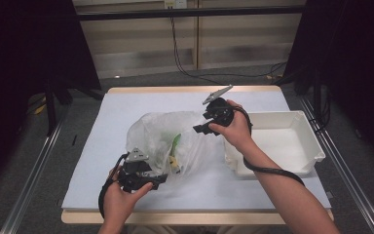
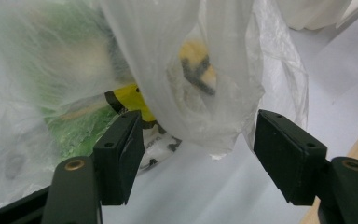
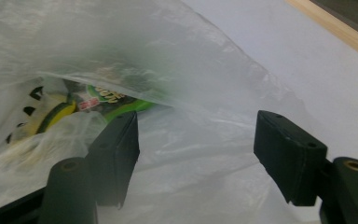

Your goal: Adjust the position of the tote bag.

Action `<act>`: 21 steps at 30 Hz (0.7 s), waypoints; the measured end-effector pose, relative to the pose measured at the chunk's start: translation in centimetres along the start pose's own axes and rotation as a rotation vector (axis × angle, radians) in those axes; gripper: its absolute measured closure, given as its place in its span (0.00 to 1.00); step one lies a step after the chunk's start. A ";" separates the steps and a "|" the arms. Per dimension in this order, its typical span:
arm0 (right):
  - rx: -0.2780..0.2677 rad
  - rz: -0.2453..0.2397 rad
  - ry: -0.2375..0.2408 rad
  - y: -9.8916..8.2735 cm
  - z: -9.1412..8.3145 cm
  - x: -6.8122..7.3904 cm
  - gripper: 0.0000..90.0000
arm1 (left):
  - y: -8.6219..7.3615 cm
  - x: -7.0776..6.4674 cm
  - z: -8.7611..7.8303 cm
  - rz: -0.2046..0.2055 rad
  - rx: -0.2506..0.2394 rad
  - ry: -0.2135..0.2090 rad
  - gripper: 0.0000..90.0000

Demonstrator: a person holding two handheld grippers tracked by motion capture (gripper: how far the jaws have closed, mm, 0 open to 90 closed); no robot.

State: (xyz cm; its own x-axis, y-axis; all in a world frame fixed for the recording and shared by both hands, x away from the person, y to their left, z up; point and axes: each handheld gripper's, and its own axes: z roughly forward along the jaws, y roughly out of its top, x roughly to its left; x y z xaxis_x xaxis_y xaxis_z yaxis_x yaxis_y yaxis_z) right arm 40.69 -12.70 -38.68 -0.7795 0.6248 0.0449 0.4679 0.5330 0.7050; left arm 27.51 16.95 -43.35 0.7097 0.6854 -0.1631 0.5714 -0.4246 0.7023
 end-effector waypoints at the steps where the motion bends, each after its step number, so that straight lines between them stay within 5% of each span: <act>1: -0.006 -0.006 0.016 0.0 -0.1 0.2 0.34 | 0.0 0.1 -0.1 0.006 0.007 0.004 0.37; 10: 0.002 -0.058 0.055 0.2 -0.8 2.4 0.33 | 0.3 0.7 -0.7 -0.010 -0.003 0.013 0.35; 21: 0.019 -0.118 0.109 -0.6 0.9 5.2 0.33 | 0.8 1.3 -1.4 -0.046 -0.045 0.034 0.35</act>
State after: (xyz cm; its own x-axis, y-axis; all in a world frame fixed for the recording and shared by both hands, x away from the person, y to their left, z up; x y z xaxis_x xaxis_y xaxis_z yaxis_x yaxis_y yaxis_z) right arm 36.75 -9.27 -39.44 -0.8695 0.4923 0.0401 0.3776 0.6101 0.6965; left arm 28.30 18.28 -42.03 0.6681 0.7237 -0.1728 0.5836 -0.3657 0.7250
